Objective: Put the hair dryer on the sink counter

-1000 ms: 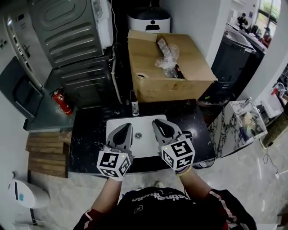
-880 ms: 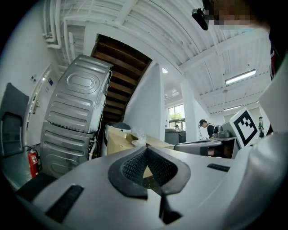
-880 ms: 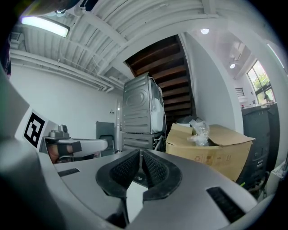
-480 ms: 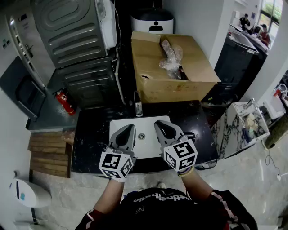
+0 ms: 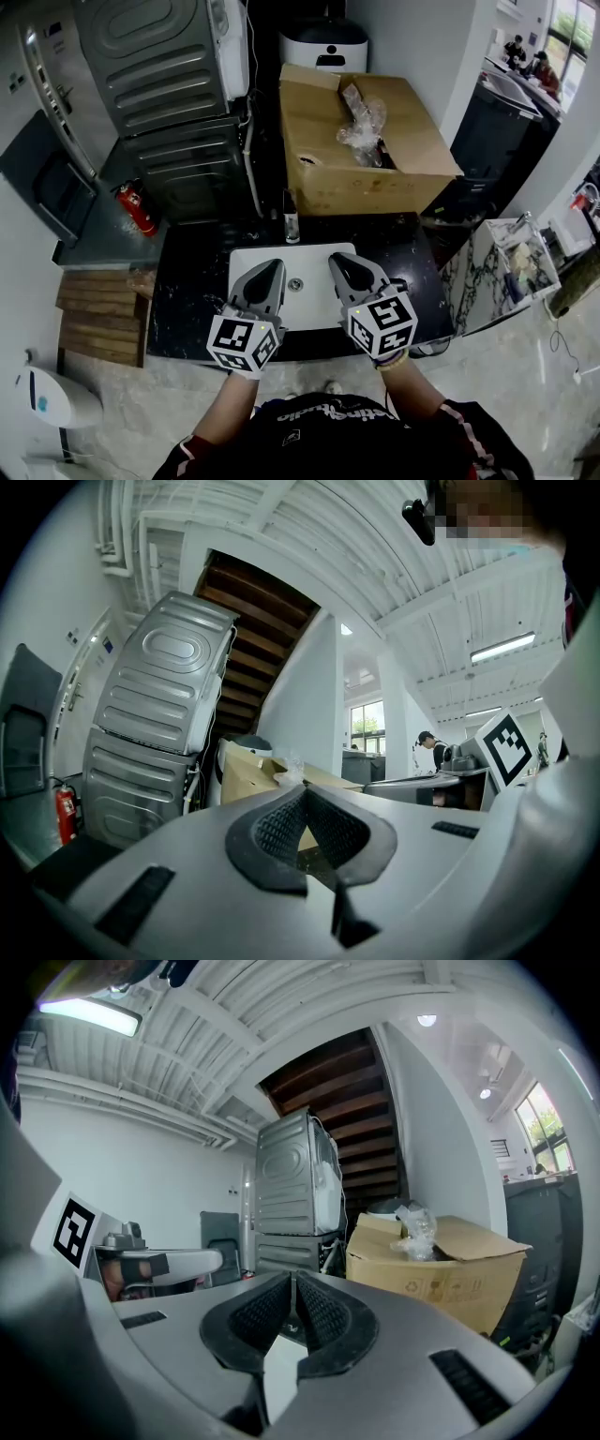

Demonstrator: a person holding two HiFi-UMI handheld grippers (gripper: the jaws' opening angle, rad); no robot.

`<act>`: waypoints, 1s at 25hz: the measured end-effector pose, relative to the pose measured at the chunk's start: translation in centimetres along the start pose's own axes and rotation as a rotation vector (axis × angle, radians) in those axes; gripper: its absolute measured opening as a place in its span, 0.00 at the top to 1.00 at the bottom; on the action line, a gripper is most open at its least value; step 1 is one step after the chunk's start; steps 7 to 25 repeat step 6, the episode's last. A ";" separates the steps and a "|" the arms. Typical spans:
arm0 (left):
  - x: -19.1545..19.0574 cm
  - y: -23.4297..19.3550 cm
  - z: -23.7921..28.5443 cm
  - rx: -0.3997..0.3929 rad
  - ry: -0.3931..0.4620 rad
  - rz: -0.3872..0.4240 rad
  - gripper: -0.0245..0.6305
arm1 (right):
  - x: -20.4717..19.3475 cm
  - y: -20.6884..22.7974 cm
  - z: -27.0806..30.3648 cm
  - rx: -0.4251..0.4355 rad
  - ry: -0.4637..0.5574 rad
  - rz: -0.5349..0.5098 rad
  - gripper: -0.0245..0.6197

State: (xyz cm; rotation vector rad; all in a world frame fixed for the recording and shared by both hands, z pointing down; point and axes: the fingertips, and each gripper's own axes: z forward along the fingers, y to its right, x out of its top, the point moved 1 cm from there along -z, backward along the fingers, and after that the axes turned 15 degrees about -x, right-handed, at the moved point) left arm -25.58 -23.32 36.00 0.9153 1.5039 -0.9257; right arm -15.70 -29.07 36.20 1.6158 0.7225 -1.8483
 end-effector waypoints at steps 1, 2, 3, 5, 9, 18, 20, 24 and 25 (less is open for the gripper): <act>0.0 0.0 0.0 -0.001 0.000 0.000 0.94 | -0.1 0.0 -0.1 0.000 -0.003 0.000 0.89; 0.0 0.1 0.0 -0.001 -0.001 0.000 0.94 | -0.2 0.0 -0.1 0.001 -0.006 0.001 0.89; 0.0 0.1 0.0 -0.001 -0.001 -0.001 0.94 | -0.2 0.0 -0.1 0.002 -0.010 0.003 0.89; 0.0 0.1 0.0 -0.002 -0.001 -0.002 0.94 | -0.3 0.0 -0.1 0.004 -0.015 0.001 0.89; 0.0 0.1 0.0 -0.002 -0.001 -0.002 0.94 | -0.3 0.0 -0.1 0.005 -0.016 -0.001 0.89; 0.0 0.1 0.0 -0.002 -0.001 -0.002 0.94 | -0.3 0.0 -0.1 0.005 -0.016 -0.001 0.89; 0.0 0.1 0.0 -0.002 -0.001 -0.002 0.94 | -0.3 0.0 -0.1 0.005 -0.016 -0.001 0.89; 0.0 0.1 0.0 -0.002 -0.001 -0.002 0.94 | -0.3 0.0 -0.1 0.005 -0.016 -0.001 0.89; 0.0 0.1 0.0 -0.002 -0.001 -0.002 0.94 | -0.3 0.0 -0.1 0.005 -0.016 -0.001 0.89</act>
